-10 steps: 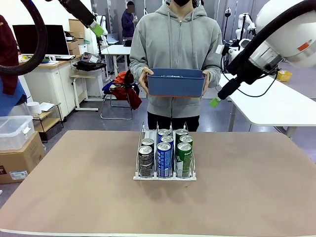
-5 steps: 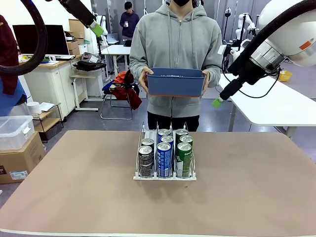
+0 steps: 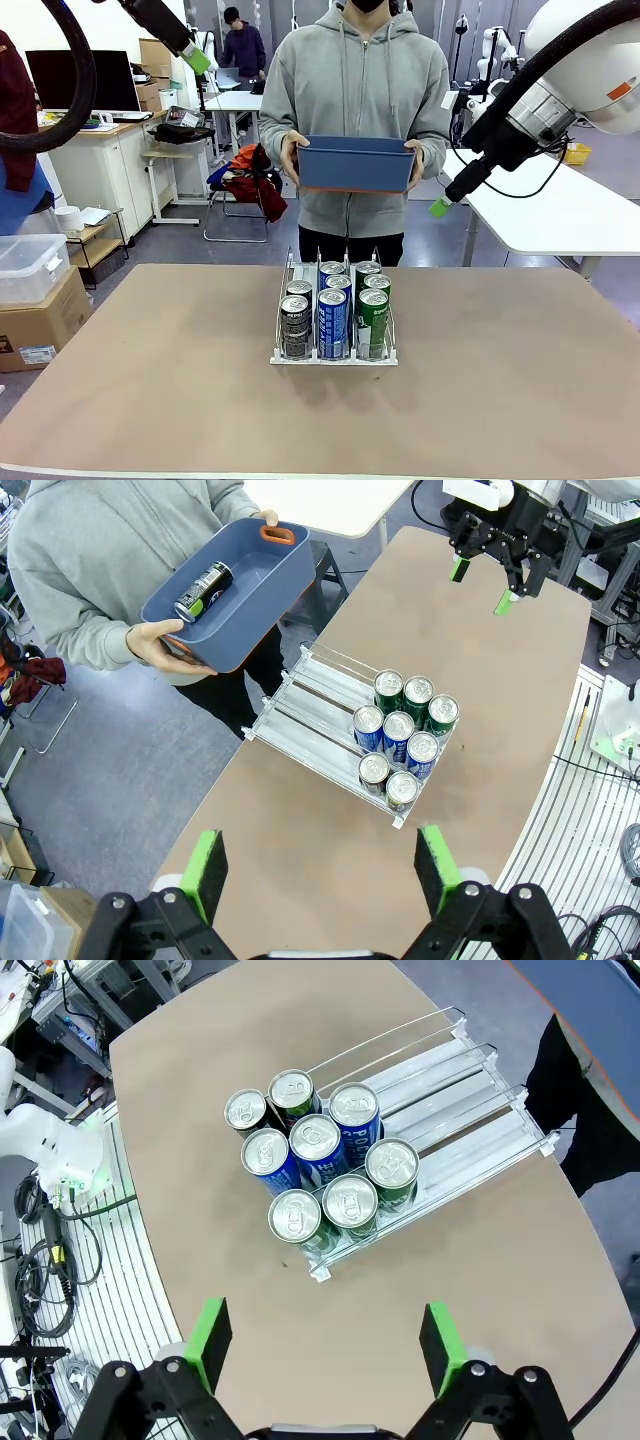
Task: Fill the beverage cans into the dispenser.
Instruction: Pick up the Pepsi coke handed by the human.
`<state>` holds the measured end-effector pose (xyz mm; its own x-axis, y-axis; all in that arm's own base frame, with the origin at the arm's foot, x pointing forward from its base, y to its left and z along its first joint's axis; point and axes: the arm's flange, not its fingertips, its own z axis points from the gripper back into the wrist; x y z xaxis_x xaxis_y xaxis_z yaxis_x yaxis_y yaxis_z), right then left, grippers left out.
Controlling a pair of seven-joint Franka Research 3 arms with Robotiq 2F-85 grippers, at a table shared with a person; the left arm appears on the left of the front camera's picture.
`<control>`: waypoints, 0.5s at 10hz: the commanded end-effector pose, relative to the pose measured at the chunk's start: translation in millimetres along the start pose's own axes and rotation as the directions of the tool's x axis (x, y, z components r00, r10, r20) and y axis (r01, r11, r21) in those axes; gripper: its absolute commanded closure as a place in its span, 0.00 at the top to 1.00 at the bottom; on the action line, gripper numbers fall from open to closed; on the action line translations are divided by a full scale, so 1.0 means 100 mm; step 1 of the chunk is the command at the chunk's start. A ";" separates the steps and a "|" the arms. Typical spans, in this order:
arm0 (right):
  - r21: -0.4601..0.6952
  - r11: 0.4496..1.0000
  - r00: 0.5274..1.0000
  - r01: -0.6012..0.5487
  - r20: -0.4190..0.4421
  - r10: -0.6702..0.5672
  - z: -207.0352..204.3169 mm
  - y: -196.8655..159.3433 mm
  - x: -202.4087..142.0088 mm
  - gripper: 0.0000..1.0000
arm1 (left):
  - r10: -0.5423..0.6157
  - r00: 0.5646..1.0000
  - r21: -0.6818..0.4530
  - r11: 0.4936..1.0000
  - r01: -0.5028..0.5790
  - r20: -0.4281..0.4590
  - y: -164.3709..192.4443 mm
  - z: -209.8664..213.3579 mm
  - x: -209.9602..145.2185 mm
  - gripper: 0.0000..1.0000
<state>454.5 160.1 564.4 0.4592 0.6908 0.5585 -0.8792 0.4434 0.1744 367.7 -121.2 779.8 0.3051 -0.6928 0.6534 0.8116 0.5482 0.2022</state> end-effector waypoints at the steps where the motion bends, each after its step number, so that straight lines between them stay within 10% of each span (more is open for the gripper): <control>1: -0.008 1.000 1.000 -0.002 0.007 0.002 0.00 0.00 0.00 1.00 | 0.003 1.000 -0.004 1.000 -0.003 0.001 0.00 0.01 -0.02 1.00; 5: 0.000 1.000 1.000 0.000 0.000 0.000 0.00 0.00 0.00 1.00 | 0.003 1.000 -0.004 1.000 -0.003 0.001 0.00 0.01 -0.02 1.00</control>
<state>454.5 160.1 564.4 0.4593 0.6908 0.5585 -0.8791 0.4435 0.1744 367.7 -121.2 779.8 0.3051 -0.6928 0.6534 0.8116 0.5482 0.2022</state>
